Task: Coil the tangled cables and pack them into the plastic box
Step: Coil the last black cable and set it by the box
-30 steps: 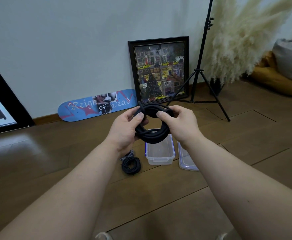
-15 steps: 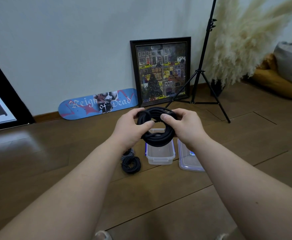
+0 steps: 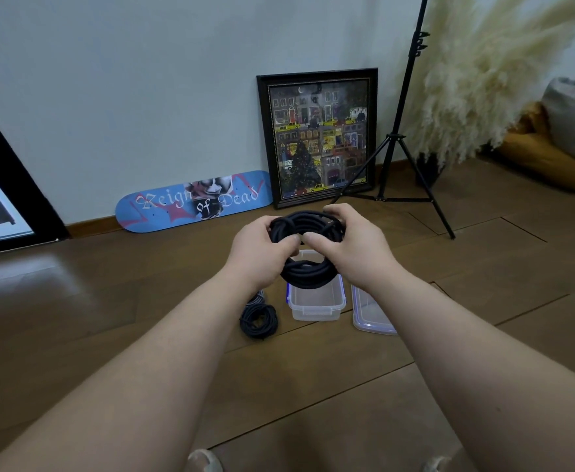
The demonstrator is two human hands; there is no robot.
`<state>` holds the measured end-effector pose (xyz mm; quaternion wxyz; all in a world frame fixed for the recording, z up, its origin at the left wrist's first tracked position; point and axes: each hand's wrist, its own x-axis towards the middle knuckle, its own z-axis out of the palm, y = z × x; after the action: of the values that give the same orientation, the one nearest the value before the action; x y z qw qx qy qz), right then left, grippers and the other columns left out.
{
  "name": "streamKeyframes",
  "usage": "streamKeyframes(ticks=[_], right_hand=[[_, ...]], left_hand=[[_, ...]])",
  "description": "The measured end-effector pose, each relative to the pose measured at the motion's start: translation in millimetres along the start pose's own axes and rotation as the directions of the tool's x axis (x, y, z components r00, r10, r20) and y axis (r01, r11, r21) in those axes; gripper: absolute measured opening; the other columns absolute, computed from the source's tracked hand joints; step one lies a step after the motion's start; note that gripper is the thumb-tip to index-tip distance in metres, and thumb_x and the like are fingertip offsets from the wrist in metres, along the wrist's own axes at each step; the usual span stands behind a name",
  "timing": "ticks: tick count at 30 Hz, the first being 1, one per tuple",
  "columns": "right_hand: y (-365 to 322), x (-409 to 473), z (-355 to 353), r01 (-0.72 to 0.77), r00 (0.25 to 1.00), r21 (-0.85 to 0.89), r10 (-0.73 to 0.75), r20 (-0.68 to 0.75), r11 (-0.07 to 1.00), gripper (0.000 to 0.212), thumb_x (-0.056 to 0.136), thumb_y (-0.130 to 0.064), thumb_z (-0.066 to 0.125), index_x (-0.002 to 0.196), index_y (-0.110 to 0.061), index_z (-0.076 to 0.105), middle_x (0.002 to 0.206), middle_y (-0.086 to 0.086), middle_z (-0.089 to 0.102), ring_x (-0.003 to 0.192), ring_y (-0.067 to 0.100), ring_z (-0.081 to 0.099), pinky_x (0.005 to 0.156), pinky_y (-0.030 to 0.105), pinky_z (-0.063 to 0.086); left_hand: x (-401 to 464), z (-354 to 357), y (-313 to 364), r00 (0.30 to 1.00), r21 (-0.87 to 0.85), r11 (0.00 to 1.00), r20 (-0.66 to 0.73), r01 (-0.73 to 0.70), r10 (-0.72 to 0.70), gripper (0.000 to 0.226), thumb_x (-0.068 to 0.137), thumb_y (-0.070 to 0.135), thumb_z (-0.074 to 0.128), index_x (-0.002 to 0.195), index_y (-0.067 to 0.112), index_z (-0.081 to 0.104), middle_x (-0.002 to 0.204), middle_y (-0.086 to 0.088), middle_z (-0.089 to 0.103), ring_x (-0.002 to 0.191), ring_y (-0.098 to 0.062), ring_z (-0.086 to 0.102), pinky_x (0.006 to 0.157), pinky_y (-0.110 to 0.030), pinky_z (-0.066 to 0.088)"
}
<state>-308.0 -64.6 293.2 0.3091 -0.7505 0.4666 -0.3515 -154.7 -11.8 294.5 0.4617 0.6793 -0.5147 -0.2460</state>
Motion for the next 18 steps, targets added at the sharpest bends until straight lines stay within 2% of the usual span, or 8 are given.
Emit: streamKeyframes(ticks=[3, 7, 11, 13, 15, 18], right_hand=[[-2, -1, 0, 0.020, 0.997, -0.086, -0.026, -0.075, 0.996, 0.037, 0.089, -0.043, 0.065, 0.121, -0.026, 0.059, 0.098, -0.010, 0.061, 0.097, 0.015, 0.060, 0.084, 0.033, 0.051], [-3, -1, -3, 0.052, 0.993, -0.076, -0.059, -0.098, 0.996, 0.028, 0.091, -0.038, 0.062, 0.114, -0.022, 0.067, 0.095, -0.006, 0.066, 0.095, 0.017, 0.062, 0.084, 0.037, 0.052], [-1, 1, -6, 0.029, 0.992, 0.020, -0.027, -0.120, 0.999, 0.023, 0.088, -0.037, 0.067, 0.105, -0.021, 0.068, 0.090, -0.005, 0.068, 0.086, 0.015, 0.065, 0.077, 0.033, 0.054], [1, 0, -5, 0.000, 0.998, 0.073, 0.004, -0.065, 0.997, 0.023, 0.085, -0.036, 0.071, 0.101, -0.021, 0.067, 0.083, -0.007, 0.068, 0.077, 0.010, 0.066, 0.073, 0.034, 0.056], [2, 0, -5, 0.013, 1.000, 0.047, -0.012, -0.014, 0.999, 0.025, 0.082, -0.038, 0.074, 0.101, -0.022, 0.067, 0.085, -0.006, 0.068, 0.079, 0.012, 0.066, 0.076, 0.037, 0.057], [-1, -2, -5, 0.061, 0.996, -0.020, -0.060, 0.061, 0.998, 0.027, 0.081, -0.037, 0.075, 0.102, -0.024, 0.068, 0.092, -0.005, 0.068, 0.088, 0.014, 0.064, 0.080, 0.035, 0.055]], left_hand=[[-1, 1, 1, 1.000, -0.021, 1.000, -0.007, -0.009, 0.009, 0.026, 0.087, 0.018, 0.068, 0.113, 0.017, 0.064, 0.086, 0.000, 0.073, 0.084, -0.015, 0.070, 0.084, -0.038, 0.058], [-1, -2, -1, 0.999, -0.075, 0.996, -0.003, -0.041, 0.040, 0.046, 0.085, 0.014, 0.071, 0.128, 0.024, 0.057, 0.099, -0.001, 0.072, 0.092, -0.015, 0.070, 0.090, -0.039, 0.056], [-1, -7, -2, 0.994, -0.083, 0.991, 0.023, -0.104, 0.106, 0.040, 0.085, 0.009, 0.070, 0.110, 0.039, 0.060, 0.101, 0.000, 0.070, 0.093, -0.017, 0.070, 0.090, -0.046, 0.056], [-1, -9, -3, 0.993, -0.041, 0.993, 0.040, -0.107, 0.109, 0.034, 0.086, 0.009, 0.069, 0.106, 0.036, 0.059, 0.098, 0.001, 0.069, 0.092, -0.019, 0.068, 0.090, -0.047, 0.055], [-2, -10, -3, 0.991, 0.011, 0.993, 0.067, -0.114, 0.113, 0.030, 0.085, 0.013, 0.071, 0.108, 0.027, 0.059, 0.095, 0.004, 0.068, 0.089, -0.018, 0.066, 0.087, -0.040, 0.055], [-4, -10, 1, 0.977, 0.112, 0.977, 0.130, -0.184, 0.170, 0.043, 0.081, 0.019, 0.077, 0.120, 0.027, 0.060, 0.104, 0.012, 0.065, 0.096, -0.009, 0.063, 0.083, -0.013, 0.047]])
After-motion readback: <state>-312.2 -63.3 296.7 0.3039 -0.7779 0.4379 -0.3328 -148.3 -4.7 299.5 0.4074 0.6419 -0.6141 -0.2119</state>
